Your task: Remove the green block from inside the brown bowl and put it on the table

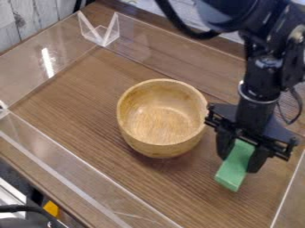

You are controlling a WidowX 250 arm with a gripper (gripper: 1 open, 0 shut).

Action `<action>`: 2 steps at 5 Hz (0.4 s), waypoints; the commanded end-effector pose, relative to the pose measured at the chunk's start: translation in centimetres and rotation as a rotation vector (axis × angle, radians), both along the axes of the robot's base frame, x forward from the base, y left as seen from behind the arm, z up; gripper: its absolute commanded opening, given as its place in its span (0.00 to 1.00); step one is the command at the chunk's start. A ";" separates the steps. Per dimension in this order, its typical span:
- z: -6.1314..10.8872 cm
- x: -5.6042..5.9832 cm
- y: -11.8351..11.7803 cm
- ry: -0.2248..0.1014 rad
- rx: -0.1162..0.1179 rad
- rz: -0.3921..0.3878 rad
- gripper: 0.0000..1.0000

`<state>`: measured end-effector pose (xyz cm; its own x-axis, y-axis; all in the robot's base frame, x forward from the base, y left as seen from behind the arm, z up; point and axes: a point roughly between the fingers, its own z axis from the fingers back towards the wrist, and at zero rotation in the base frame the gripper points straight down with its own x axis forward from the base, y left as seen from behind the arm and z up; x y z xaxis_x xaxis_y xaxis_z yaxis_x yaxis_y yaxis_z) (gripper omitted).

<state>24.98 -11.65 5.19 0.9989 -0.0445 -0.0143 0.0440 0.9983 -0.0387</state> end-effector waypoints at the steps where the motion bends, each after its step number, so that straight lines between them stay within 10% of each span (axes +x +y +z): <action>1: 0.2 0.2 -0.4 -0.037 -0.014 -0.066 0.00; 2: -0.4 0.0 -0.5 -0.048 -0.019 -0.121 0.00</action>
<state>24.71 -11.77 4.09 0.9882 -0.1531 0.0065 0.1533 0.9873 -0.0424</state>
